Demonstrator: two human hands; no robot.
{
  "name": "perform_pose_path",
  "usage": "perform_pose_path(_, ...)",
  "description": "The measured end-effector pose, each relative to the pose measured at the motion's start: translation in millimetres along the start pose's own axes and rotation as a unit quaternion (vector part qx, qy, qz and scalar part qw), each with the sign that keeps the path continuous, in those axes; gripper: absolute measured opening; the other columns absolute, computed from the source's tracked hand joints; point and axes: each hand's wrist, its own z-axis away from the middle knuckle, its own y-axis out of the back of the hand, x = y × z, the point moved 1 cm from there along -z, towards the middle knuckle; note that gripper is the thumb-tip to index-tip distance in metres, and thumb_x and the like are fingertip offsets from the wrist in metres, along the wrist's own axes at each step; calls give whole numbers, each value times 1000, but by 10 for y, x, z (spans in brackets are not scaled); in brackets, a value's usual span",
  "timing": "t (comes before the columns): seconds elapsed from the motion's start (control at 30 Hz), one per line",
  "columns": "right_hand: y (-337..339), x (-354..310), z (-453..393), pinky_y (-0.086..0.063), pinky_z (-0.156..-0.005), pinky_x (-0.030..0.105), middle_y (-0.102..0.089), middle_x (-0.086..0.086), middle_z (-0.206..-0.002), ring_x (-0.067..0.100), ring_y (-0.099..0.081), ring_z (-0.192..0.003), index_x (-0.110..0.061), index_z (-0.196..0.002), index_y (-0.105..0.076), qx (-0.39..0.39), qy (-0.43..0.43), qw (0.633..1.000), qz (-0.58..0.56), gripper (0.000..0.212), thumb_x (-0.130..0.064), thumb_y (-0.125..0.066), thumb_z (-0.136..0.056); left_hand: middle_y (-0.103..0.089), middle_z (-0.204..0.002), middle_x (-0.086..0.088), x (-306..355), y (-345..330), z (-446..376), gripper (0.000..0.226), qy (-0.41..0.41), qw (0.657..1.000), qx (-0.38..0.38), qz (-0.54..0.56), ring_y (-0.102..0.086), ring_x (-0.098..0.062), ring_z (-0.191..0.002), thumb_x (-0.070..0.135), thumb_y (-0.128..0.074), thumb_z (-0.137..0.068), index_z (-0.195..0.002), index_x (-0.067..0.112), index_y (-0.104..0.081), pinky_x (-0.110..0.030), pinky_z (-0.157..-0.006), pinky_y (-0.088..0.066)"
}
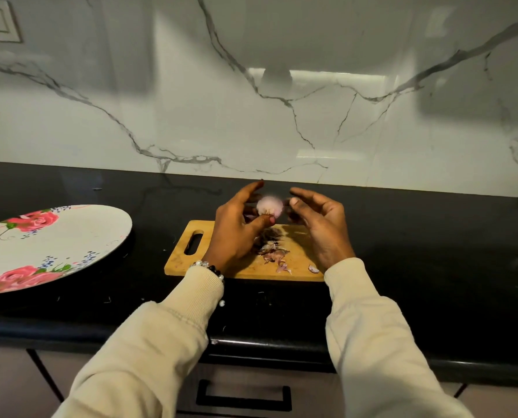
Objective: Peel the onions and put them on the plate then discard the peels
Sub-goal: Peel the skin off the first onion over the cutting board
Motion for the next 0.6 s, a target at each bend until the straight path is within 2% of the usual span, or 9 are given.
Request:
perform_pose_path(0.13, -46, -29, 73, -58, -89, 36, -71, 9, -108, 20, -69, -103, -14, -120, -65, -41, 46, 996, 70, 40, -1, -74, -83, -62, -117, 5, 18, 5, 12, 77, 2, 1000, 2, 24, -64, -1, -97, 6, -78, -79, -146, 21, -42, -11, -81, -52)
perform_pose_path(0.23, -71, -32, 97, -57, -85, 25, -69, 7, -108, 11, -69, -99, -9, -129, -60, -50, 85, 987, 125, 50, 1, -75, -82, -61, -112, 9, 40, 2, 22, 79, 0, 1000, -3, 24, -65, 0, -94, 4, -78, -78, -146, 22, -41, -11, -76, -52)
perform_pose_path(0.33, -76, -35, 110, -55, -77, 17, -69, 6, -108, 4, -70, -94, -12, -131, -58, -54, 108, 978, 169, 53, 4, -73, -82, -61, -107, 13, 42, -1, 26, 78, -10, 1000, -5, 14, -64, 1, -93, 6, -78, -78, -146, 21, -41, -10, -75, -51)
perform_pose_path(0.47, -82, -35, 117, -53, -79, 11, -68, -3, -101, -7, -67, -86, -10, -134, -56, -50, 152, 953, 257, 58, 1, -75, -80, -65, -113, 3, 17, 2, 14, 78, -37, 999, -10, -38, -63, 0, -95, 10, -81, -77, -145, 17, -43, -7, -79, -49)
perform_pose_path(0.6, -95, -20, 131, -49, -81, 5, -67, -4, -102, 1, -66, -87, -7, -140, -51, -45, 171, 939, 296, 63, -2, -74, -81, -65, -112, 3, 10, 5, 15, 80, -51, 996, -17, -69, -62, 2, -90, 13, -82, -75, -144, 15, -43, -7, -81, -49)
